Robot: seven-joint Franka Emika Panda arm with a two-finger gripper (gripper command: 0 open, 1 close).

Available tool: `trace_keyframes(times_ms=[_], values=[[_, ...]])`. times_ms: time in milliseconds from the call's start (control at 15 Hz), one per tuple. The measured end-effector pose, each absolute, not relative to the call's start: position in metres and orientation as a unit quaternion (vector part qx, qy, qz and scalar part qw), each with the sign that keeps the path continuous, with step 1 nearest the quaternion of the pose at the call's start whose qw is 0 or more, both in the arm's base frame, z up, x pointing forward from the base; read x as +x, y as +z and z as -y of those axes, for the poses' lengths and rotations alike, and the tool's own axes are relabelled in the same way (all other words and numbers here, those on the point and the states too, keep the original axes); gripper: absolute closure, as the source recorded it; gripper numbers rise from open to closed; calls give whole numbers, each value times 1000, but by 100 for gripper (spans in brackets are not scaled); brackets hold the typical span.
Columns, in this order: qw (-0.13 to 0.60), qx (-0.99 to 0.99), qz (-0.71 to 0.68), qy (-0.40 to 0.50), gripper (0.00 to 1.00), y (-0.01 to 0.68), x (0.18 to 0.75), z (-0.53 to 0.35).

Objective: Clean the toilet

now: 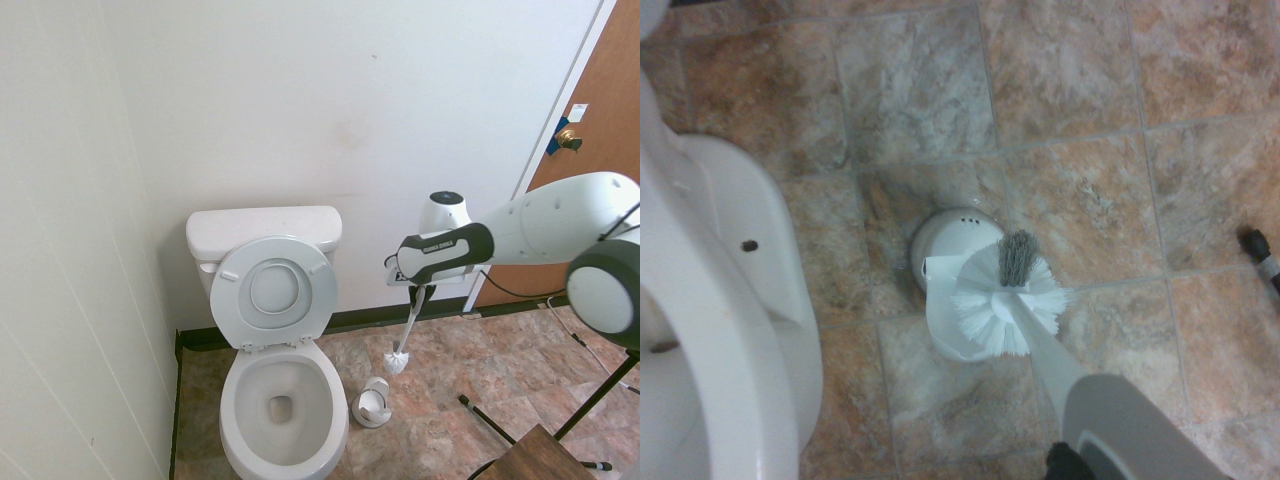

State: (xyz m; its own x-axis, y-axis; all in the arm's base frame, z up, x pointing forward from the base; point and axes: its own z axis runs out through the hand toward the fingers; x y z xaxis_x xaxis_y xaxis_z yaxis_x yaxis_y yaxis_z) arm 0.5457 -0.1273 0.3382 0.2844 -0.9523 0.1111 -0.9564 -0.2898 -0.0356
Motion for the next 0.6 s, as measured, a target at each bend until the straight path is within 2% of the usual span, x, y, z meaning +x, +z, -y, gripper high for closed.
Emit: trace_keyframes(times_ms=[267,600], values=[[7,820,569,67,100,402,533,52],[-13,851,520,70,100,418,530,-44]])
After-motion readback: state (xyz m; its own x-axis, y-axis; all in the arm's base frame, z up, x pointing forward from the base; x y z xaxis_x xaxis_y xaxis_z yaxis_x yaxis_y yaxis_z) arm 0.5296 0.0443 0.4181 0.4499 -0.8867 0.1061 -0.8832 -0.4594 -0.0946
